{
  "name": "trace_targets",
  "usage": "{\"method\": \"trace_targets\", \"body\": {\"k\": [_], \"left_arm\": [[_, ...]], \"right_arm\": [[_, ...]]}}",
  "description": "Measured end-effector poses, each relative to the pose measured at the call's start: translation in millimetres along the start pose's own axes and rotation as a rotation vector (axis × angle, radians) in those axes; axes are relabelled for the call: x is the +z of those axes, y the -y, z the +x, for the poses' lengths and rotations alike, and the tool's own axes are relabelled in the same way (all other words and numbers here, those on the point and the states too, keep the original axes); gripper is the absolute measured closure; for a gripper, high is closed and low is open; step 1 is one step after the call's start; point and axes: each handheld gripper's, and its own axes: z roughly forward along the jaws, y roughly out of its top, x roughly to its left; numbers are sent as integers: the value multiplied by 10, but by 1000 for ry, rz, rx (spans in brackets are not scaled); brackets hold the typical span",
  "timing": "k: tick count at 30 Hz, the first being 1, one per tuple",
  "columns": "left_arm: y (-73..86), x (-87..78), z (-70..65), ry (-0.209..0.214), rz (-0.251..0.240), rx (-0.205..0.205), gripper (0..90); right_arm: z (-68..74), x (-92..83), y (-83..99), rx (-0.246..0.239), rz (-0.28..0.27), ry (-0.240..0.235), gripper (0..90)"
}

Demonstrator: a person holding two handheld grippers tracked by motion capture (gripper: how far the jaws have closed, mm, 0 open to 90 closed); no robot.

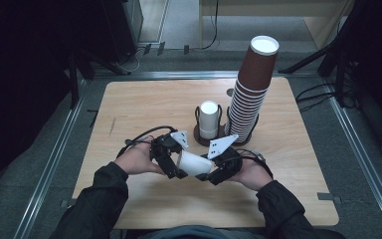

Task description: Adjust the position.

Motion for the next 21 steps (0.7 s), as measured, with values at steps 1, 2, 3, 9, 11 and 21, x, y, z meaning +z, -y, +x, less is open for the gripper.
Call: {"method": "trace_targets", "body": {"k": [1, 2, 3, 9, 11, 21], "left_arm": [[17, -22, 20, 6, -19, -8, 92], [17, -22, 20, 6, -19, -8, 91], [26, -29, 24, 7, -31, -13, 91], [105, -76, 33, 2, -74, -20, 91], [136, -93, 39, 8, -90, -23, 90], [214, -198, 44, 15, -219, -44, 84]], "right_arm": [[-2, -3, 5, 3, 1, -3, 344], [-2, -3, 5, 3, 1, -3, 344], [-9, -6, 8, 3, -2, -1, 344], [-49, -51, 35, 18, -18, 9, 344], [-52, -63, 38, 25, -20, 11, 344], [-95, -153, 60, 63, -79, 9, 344]]}}
